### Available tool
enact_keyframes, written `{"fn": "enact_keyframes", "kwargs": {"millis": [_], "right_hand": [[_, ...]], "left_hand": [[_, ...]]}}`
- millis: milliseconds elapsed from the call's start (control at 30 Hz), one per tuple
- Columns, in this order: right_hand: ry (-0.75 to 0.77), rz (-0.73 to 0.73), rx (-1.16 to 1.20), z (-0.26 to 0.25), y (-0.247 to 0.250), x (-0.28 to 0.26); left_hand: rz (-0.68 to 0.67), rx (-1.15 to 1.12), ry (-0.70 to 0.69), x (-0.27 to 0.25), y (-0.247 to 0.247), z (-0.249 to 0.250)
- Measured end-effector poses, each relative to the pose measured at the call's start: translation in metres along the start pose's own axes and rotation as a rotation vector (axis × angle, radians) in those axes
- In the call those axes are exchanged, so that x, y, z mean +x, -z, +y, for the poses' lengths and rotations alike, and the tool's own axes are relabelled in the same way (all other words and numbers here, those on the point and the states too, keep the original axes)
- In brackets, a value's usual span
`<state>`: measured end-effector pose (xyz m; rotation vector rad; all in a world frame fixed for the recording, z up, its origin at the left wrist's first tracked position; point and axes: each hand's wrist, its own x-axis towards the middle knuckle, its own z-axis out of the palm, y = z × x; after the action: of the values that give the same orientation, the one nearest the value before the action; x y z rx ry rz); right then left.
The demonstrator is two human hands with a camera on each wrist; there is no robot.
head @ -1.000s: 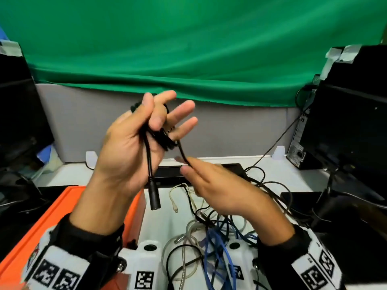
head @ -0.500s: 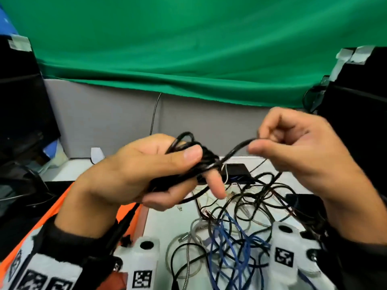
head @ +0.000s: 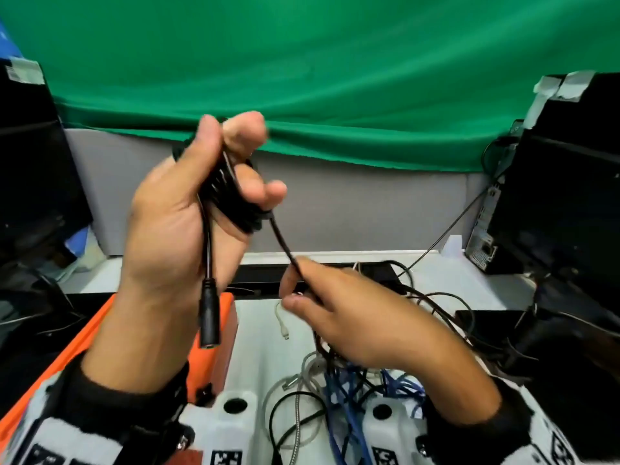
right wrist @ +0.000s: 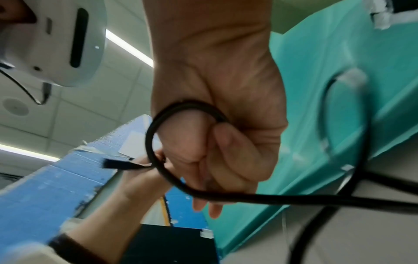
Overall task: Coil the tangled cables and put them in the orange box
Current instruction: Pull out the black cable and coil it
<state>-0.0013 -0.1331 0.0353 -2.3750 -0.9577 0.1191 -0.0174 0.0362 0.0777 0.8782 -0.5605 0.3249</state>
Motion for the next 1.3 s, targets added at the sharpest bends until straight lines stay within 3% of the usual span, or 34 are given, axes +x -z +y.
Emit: {"fn": "enact_keyframes", "kwargs": {"millis": [67, 167, 233, 300, 400, 500, 567, 633, 733, 800, 867, 933, 1000, 1133, 1200, 1300], "right_hand": [[0.009, -0.067, -0.014, -0.009, -0.001, -0.006], [-0.001, -0.066, -0.170, -0.017, 0.005, -0.015], [-0.025, 0.005, -0.268, -0.015, 0.016, -0.022], [-0.056, 0.108, -0.309, -0.008, 0.031, -0.028], [-0.124, 0.268, -0.293, 0.008, 0.054, -0.035], [-0.112, 0.499, -0.177, 0.024, 0.064, -0.033], [-0.045, 0.609, -0.102, 0.026, 0.060, -0.026], [0.016, 0.677, -0.007, 0.023, 0.052, -0.017], [0.051, 0.650, 0.175, 0.017, 0.040, -0.008], [0.031, 0.542, 0.186, 0.019, 0.031, -0.001], [-0.004, 0.453, 0.136, 0.020, 0.023, 0.004], [-0.027, 0.375, 0.102, 0.020, 0.015, 0.008], [-0.025, 0.291, 0.084, 0.017, 0.009, 0.010], [0.005, 0.138, 0.095, 0.002, -0.002, 0.010], [0.022, 0.078, 0.090, -0.002, -0.004, 0.007], [0.039, 0.005, 0.042, -0.002, 0.001, 0.002]], "left_hand": [[0.073, 0.464, -0.141, -0.003, -0.006, -0.005], [0.037, 0.998, -0.212, -0.011, -0.012, -0.015], [-0.068, 1.561, -0.127, -0.015, -0.009, -0.017], [-0.232, 1.837, 0.082, -0.017, -0.011, -0.016], [-0.485, 1.543, 0.360, -0.018, -0.009, -0.011], [-0.556, 0.976, 0.575, -0.019, 0.004, 0.003], [-0.618, 0.673, 0.630, -0.021, 0.005, 0.006], [-0.641, 0.312, 0.597, -0.022, 0.003, -0.001], [-0.546, -0.203, 0.502, -0.016, 0.001, -0.013], [-0.378, -0.323, 0.349, -0.011, -0.003, -0.013], [-0.163, -0.380, 0.277, 0.000, 0.003, -0.007], [-0.036, -0.461, 0.203, 0.006, 0.012, -0.001], [0.056, -0.452, 0.117, 0.011, 0.016, 0.001], [0.114, -0.033, -0.073, 0.007, 0.004, -0.012], [0.112, 0.296, -0.147, 0.003, -0.002, -0.018], [0.036, 0.997, -0.338, -0.005, 0.002, -0.021]]}}
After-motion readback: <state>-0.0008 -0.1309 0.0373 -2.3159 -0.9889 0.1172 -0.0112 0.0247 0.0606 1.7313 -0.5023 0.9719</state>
